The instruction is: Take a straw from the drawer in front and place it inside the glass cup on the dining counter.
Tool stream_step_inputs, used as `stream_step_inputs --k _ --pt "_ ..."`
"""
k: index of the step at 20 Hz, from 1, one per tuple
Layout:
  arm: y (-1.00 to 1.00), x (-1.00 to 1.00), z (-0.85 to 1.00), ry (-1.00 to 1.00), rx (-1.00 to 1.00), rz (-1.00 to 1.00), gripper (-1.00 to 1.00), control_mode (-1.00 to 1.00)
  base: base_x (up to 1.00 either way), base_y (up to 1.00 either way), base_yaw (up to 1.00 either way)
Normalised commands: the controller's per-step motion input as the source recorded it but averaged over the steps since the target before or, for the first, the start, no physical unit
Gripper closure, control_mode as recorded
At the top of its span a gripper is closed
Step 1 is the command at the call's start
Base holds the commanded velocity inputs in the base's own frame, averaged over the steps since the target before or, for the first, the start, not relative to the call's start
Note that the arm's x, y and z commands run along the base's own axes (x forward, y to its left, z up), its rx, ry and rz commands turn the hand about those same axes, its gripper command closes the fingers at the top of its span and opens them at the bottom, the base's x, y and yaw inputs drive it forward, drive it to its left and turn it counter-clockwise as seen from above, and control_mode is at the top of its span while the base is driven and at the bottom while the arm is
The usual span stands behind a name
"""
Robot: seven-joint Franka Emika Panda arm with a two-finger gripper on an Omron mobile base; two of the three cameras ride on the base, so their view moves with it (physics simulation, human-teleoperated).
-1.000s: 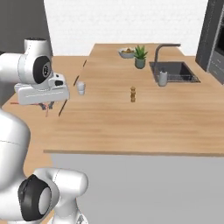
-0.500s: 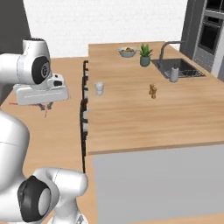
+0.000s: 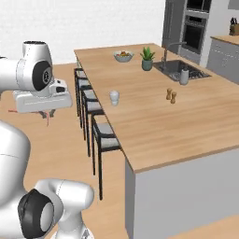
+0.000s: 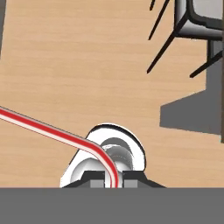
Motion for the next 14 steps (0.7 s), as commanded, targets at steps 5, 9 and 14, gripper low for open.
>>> stream_step_inputs --k 5,9,14 --pt "0.0 0.0 0.0 0.0 0.0 0.0 1.0 1.0 0.48 0.98 -0.45" --pt "0.0 0.0 0.0 0.0 0.0 0.0 1.0 1.0 0.43 0.88 -0.49" --pt "0.0 0.0 0.0 0.0 0.0 0.0 1.0 1.0 0.32 0.87 -0.51"
